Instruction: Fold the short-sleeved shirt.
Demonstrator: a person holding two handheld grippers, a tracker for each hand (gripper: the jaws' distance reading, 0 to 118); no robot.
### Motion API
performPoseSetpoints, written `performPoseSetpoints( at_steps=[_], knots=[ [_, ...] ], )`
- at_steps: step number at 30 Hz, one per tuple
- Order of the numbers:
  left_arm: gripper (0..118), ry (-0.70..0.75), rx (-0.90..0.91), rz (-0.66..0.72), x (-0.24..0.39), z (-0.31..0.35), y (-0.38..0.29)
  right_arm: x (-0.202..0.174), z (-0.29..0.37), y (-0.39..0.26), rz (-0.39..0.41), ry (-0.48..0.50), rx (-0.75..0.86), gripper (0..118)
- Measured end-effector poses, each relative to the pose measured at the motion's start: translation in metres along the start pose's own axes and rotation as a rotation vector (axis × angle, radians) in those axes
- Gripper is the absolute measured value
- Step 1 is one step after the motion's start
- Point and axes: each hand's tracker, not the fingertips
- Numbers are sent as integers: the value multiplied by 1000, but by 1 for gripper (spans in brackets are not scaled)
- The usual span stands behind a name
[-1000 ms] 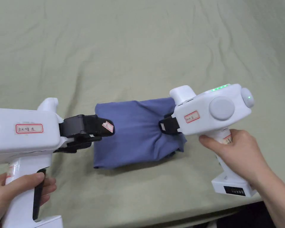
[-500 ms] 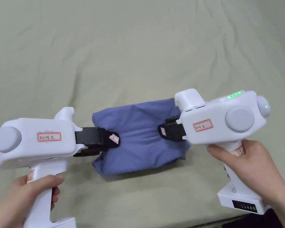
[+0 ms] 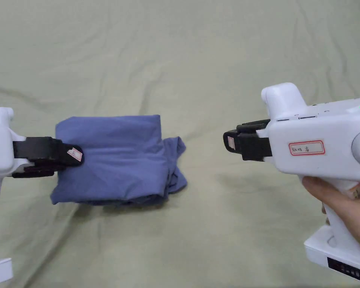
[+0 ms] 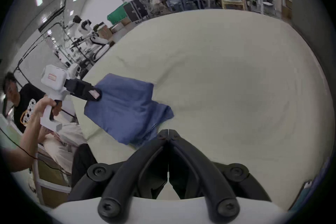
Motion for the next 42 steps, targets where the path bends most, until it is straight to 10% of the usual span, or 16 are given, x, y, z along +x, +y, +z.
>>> performPoseSetpoints(
  at_steps=[15, 18, 26, 28, 30, 42],
  knots=[
    [24, 195, -42, 166, -156, 72, 19, -155, -115, 73, 195, 160, -12, 2],
    [79, 158, -54, 269, -171, 77, 19, -159, -114, 74, 206, 172, -14, 2],
    [81, 474, 325, 50, -87, 183, -11, -128, -57, 70, 208, 127, 55, 2],
    [69, 458, 456, -47, -42, 200, -22, -113, -31, 68, 187, 90, 105, 2],
    [0, 381, 595, -155, 5, 201, -31, -97, 1, 66, 169, 47, 155, 2],
    [0, 278, 947, -420, 253, 136, -48, -18, 215, 43, 91, -394, 614, 2]
  ],
)
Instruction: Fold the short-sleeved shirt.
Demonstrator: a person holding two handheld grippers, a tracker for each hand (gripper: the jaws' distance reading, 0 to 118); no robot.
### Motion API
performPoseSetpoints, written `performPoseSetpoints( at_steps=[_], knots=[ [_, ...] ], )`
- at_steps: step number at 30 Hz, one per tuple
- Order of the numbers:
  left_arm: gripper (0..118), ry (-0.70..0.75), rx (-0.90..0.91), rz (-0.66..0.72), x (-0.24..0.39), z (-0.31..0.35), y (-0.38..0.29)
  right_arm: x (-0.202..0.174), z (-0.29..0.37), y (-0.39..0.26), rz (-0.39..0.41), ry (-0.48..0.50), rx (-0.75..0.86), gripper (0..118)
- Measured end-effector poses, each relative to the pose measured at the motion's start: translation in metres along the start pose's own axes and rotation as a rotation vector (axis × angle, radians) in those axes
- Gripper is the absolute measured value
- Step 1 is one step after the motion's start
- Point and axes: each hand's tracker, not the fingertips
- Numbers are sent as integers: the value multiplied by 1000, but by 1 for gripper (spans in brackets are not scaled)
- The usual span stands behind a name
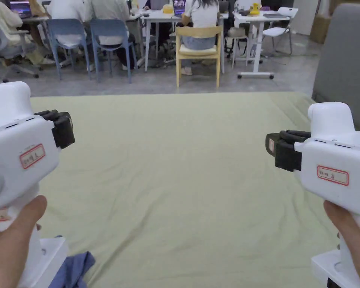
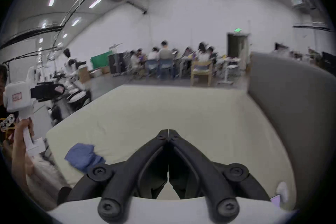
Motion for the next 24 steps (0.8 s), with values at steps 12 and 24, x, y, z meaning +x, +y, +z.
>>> performPoseSetpoints(
  at_steps=[12, 24],
  knots=[
    [16, -11, 91, -84, 69, 28, 28, 42, 58, 28, 4, -196, 189, 17],
    [106, -2, 59, -106, 73, 19, 17, 34, 53, 29, 23, -273, 190, 118]
  ],
)
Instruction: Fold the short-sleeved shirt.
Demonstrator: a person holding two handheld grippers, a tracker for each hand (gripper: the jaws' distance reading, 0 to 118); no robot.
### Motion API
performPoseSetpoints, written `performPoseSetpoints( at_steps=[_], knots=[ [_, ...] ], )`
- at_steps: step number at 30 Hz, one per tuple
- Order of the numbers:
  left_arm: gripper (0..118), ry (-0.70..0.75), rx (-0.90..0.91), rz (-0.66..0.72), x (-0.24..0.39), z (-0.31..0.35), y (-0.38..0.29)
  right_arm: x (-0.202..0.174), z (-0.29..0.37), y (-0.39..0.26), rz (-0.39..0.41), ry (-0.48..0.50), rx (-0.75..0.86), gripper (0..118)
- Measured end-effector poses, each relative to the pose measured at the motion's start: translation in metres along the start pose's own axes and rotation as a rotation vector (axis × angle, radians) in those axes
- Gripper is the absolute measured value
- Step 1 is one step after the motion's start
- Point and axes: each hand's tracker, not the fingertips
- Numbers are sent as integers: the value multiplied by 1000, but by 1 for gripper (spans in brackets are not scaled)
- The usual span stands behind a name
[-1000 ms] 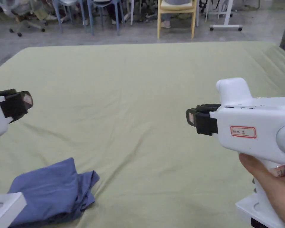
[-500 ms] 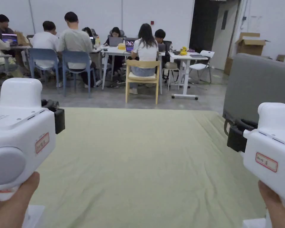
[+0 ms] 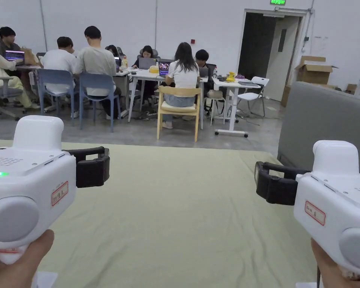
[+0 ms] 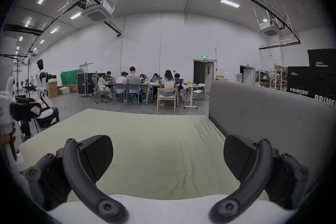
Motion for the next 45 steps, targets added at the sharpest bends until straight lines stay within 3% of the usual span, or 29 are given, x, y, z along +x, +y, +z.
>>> performPoseSetpoints(
  at_steps=[8, 36, 45],
  knots=[
    [106, 10, 15, 9, -8, 8, -7, -7, 0, -1, 49, -47, -2, 118],
    [107, 33, 54, 61, -17, 10, -9, -20, -12, -10, 13, 23, -19, 118],
    [107, 23, 41, 53, -12, 5, -11, -26, -18, -14, 50, -9, -47, 118]
  ],
)
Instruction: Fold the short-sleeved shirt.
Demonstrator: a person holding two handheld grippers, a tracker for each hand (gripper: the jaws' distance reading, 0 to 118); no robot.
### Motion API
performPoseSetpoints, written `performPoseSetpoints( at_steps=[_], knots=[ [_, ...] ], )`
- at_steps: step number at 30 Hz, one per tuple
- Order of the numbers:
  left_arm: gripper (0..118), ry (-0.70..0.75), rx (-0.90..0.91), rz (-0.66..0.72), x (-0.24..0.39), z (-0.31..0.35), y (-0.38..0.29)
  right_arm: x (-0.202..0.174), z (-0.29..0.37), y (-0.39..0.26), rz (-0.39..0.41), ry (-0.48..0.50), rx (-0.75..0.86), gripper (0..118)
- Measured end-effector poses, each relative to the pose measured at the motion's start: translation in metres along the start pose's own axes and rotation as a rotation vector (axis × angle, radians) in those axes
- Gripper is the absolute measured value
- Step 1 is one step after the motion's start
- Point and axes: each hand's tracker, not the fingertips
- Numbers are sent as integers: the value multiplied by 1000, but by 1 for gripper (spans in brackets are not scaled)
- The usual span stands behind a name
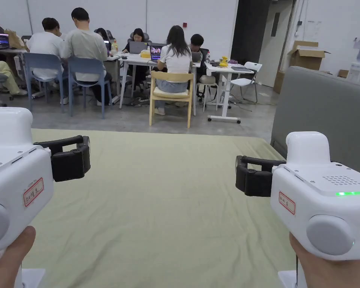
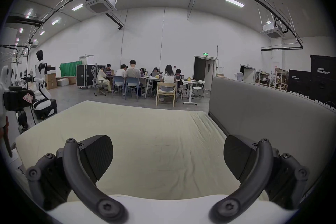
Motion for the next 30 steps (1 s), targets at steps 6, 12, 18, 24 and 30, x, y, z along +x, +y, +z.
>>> performPoseSetpoints(
  at_steps=[6, 12, 18, 24, 30],
  knots=[
    [107, 0, -12, -14, 1, -3, -2, -1, -5, -2, 8, -3, -9, 118],
    [107, -1, -8, -2, -3, -4, 0, -4, -9, -2, -3, 15, -18, 118],
    [107, 6, -2, -6, -4, -5, 0, -5, -11, -1, 4, 2, -7, 118],
    [107, 2, -11, -7, -3, -8, -3, -6, -11, -2, 1, 2, -4, 118],
    [107, -8, -28, -7, 0, -11, -6, -5, -11, -3, 0, -6, 0, 118]
  ],
)
